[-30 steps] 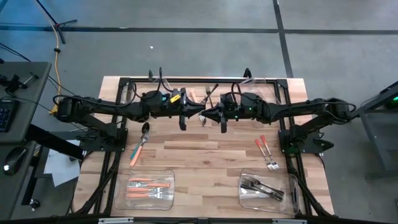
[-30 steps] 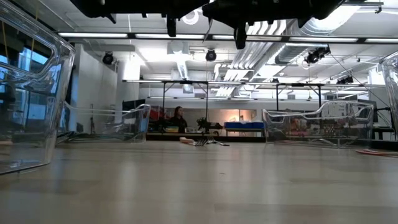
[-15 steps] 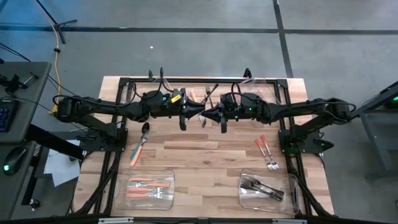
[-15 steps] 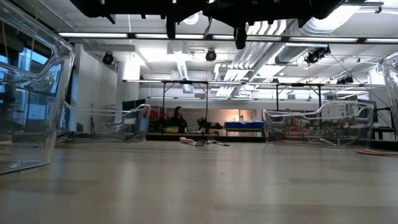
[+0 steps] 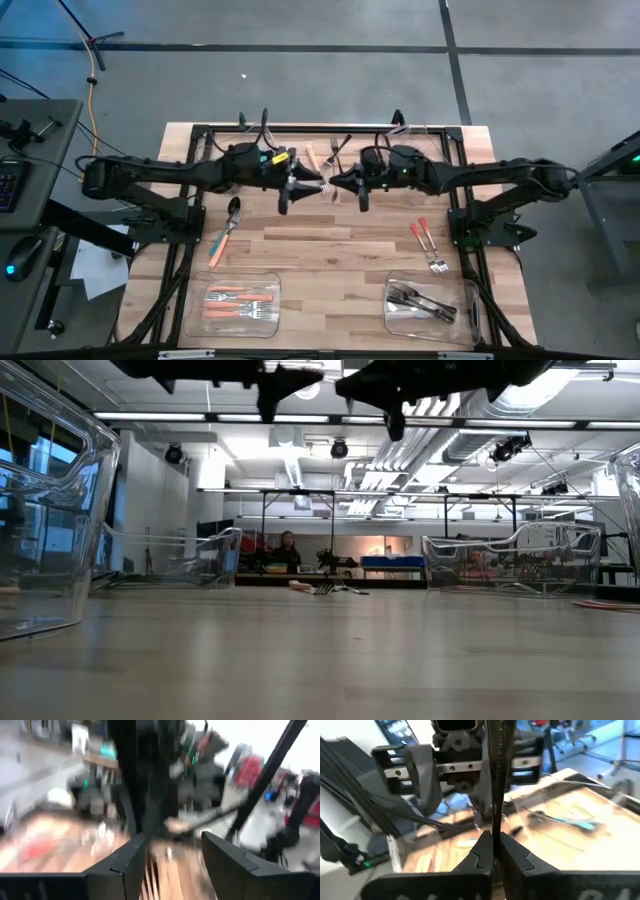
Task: Sort silverware by color (type)
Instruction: Put the black fork into the bottom right transparent bin
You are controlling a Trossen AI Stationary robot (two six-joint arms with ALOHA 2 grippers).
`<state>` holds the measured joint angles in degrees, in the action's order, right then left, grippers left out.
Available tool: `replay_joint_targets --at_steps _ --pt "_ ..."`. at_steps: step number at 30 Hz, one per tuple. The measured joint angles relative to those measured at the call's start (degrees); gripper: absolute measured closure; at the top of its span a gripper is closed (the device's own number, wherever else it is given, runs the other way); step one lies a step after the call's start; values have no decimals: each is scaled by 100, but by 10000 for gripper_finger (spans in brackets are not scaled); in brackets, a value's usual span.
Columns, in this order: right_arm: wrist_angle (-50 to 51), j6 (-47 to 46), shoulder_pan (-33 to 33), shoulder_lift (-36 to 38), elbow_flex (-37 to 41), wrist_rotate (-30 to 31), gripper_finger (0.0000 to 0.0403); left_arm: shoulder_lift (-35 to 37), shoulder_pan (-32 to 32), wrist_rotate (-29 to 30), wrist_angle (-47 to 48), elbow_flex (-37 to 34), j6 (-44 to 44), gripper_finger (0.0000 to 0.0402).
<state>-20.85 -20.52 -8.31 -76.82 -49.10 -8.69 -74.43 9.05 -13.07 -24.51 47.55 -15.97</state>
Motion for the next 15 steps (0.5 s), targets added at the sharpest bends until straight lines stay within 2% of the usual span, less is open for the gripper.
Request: replay_joint_targets --at_steps 4,7,12,15 --pt "1134 277 -142 530 -2 -23 402 517 135 -38 1356 -2 93 228" --pt "1919 401 -238 991 23 -32 402 861 152 17 1769 -2 288 235" --pt "2381 394 -269 1824 377 279 402 1182 126 158 1920 -7 457 247" --pt "2218 174 -253 2380 770 526 403 1329 126 171 1420 -320 366 258"
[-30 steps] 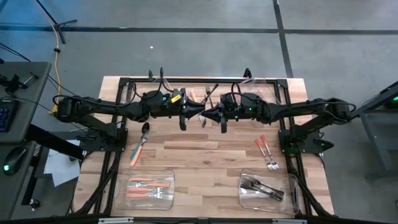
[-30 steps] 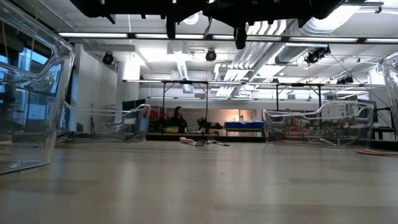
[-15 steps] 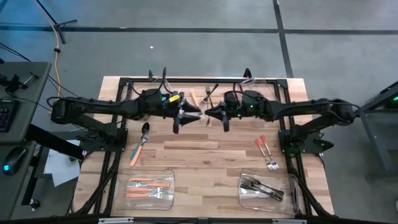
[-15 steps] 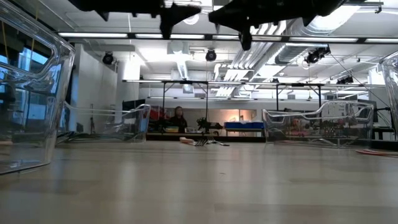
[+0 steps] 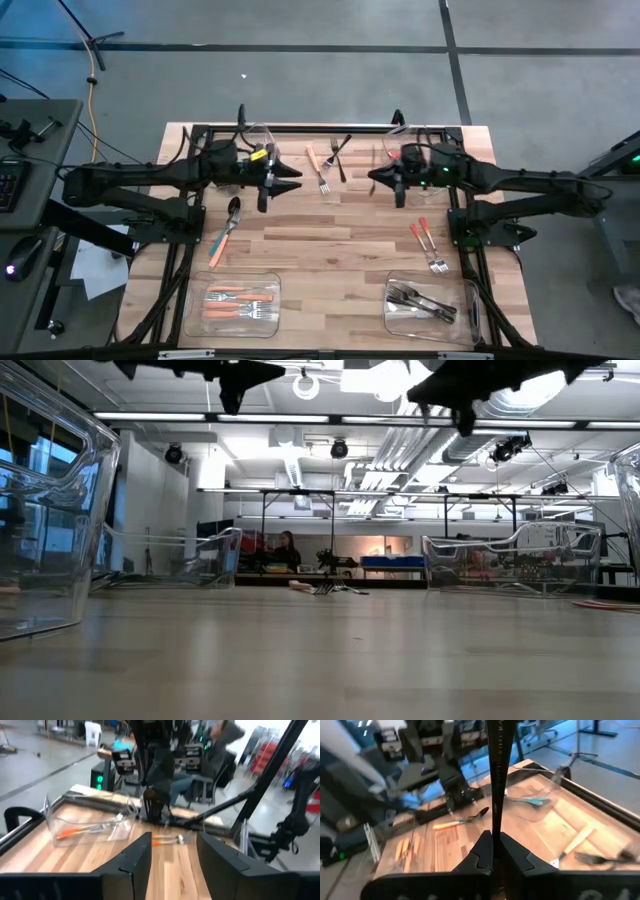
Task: Sort silverware by color (type)
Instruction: Put the black fork into the bottom right transparent bin
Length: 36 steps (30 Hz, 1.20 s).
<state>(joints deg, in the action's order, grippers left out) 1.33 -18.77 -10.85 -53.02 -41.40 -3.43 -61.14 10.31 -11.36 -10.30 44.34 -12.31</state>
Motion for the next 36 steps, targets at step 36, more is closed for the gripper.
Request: replay_joint_targets --at_steps 36 --pt "-1315 -697 163 499 779 -155 403 1158 -170 1014 -2384 -2259 -1010 401"
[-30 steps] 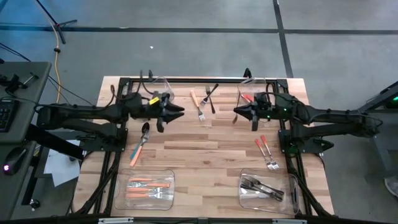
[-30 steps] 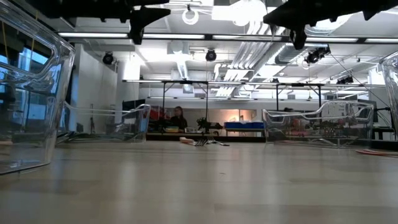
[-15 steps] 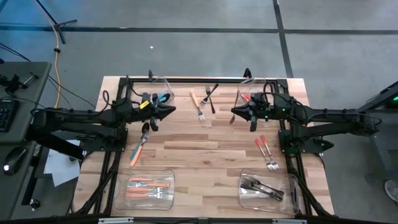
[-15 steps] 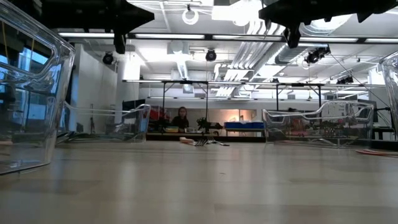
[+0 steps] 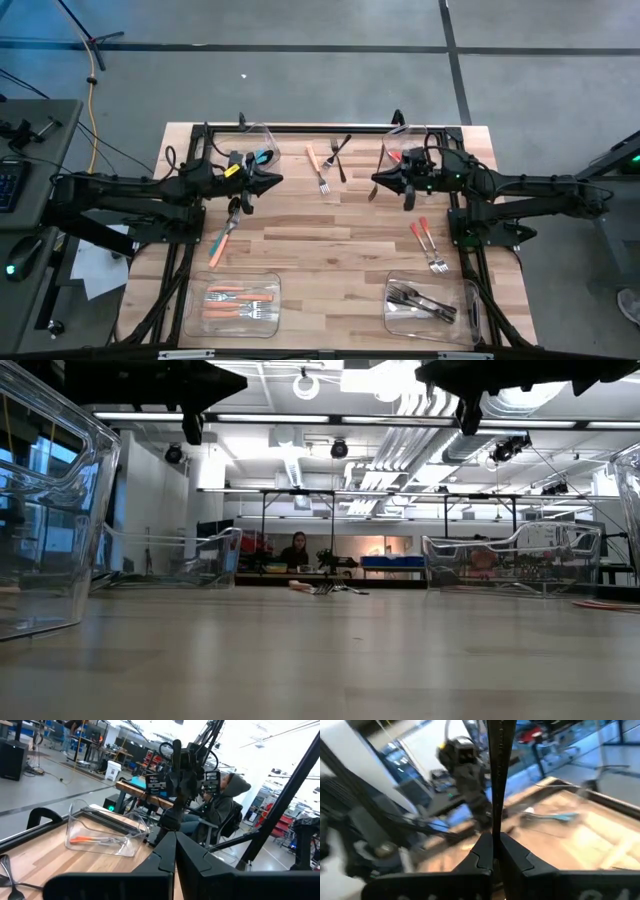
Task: Sort silverware by color (type)
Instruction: Put the black fork into the bottom right transparent bin
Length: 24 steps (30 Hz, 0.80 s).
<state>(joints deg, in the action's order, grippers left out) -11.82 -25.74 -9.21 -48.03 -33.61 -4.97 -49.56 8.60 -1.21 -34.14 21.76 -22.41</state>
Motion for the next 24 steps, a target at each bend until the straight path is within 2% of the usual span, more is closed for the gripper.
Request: replay_joint_targets --at_steps 4,6,12,16,24 --pt "-290 -500 289 0 -23 -405 403 -2 0 0 1 0 1 401" --pt "-15 -666 626 -4 -183 -525 403 -2 0 0 3 0 1 401" --pt "2033 -1335 2065 -102 -1042 -229 403 -2 0 72 8 0 -40 401" --pt "3011 -2454 3117 -351 -1443 -172 403 -2 0 79 26 1 4 401" --pt "3491 -4722 5143 -1145 -1421 -249 403 -2 0 414 166 2 229 401"
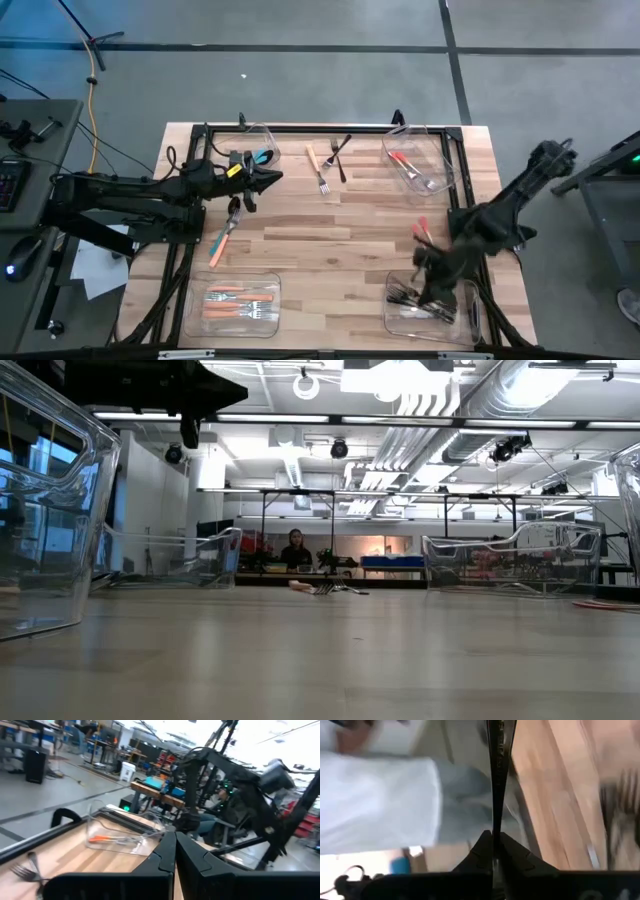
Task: Sort silverware by color (type)
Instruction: Put the black fork into the bottom right transparent bin
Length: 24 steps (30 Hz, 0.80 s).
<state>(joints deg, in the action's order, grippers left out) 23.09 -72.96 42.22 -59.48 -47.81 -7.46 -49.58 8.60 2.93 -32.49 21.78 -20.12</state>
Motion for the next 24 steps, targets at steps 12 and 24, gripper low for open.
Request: replay_joint_targets --at_steps 12,24 --pt "886 -583 617 -1515 -427 -523 403 0 0 100 13 0 236 401" --pt "2540 240 616 -2881 -1095 -779 403 0 0 99 22 0 234 401"
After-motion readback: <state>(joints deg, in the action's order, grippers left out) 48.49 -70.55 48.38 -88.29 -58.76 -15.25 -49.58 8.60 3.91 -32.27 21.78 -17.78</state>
